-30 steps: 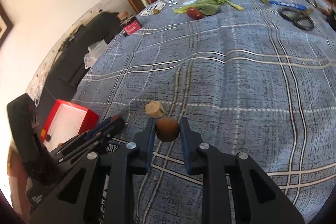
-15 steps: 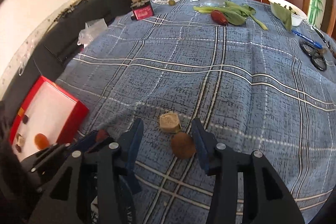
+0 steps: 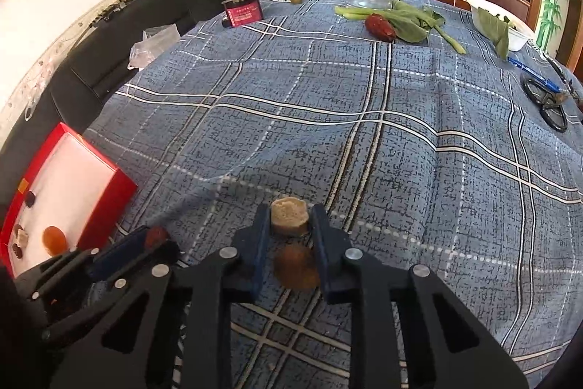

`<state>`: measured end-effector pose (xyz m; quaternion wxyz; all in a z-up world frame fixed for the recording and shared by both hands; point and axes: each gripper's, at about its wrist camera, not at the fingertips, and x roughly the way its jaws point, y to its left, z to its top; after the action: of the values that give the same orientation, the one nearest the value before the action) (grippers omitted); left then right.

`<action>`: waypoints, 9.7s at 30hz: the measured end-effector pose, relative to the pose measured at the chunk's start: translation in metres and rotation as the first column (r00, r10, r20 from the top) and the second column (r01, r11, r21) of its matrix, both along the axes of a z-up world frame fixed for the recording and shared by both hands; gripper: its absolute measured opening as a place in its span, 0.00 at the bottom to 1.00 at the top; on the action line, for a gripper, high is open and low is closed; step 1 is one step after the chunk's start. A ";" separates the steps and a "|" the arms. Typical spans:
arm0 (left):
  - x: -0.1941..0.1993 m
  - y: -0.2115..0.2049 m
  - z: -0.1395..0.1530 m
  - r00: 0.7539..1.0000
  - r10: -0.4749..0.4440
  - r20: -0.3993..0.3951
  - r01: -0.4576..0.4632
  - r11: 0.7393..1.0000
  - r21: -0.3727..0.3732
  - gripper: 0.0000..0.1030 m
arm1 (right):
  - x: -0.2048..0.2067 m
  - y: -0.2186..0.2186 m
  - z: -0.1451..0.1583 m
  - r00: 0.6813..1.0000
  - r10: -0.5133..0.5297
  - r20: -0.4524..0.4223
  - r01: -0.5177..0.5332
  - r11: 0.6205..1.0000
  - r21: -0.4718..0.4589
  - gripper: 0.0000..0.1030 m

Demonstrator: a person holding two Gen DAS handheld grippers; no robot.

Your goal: Organize fruits

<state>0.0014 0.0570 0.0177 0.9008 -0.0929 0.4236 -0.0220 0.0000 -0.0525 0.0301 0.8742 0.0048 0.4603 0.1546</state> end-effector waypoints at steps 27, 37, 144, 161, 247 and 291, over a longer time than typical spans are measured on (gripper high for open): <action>-0.144 0.126 0.070 0.966 0.197 0.171 -0.223 0.963 0.154 0.18 | -0.111 0.090 0.058 0.978 0.193 0.079 -0.204 0.966 0.159 0.24; -0.138 0.158 0.047 0.963 0.245 0.112 -0.260 0.953 0.154 0.18 | -0.121 0.182 0.050 0.942 0.327 0.071 -0.333 0.938 0.100 0.24; -0.186 0.127 0.120 0.799 0.447 0.403 -0.579 0.753 0.313 0.99 | -0.220 0.051 0.122 0.883 0.041 0.468 -0.152 0.968 0.201 0.94; -0.231 0.129 0.134 0.774 0.458 0.436 -0.605 0.739 0.297 1.00 | -0.261 0.075 0.132 0.857 0.084 0.509 -0.204 0.961 0.184 0.97; -0.240 0.146 0.133 0.773 0.447 0.451 -0.595 0.757 0.269 1.00 | -0.264 0.105 0.128 0.863 0.114 0.492 -0.187 0.977 0.102 0.98; -0.178 0.179 0.075 0.873 0.404 0.273 -0.480 0.811 0.335 1.00 | -0.196 0.146 0.090 0.919 0.115 0.376 -0.148 0.987 0.059 0.98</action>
<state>-0.1763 0.2362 0.0923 0.9168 -0.0042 0.2982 0.2655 -0.1964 0.0931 0.1204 0.9320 -0.0176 0.2787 0.2310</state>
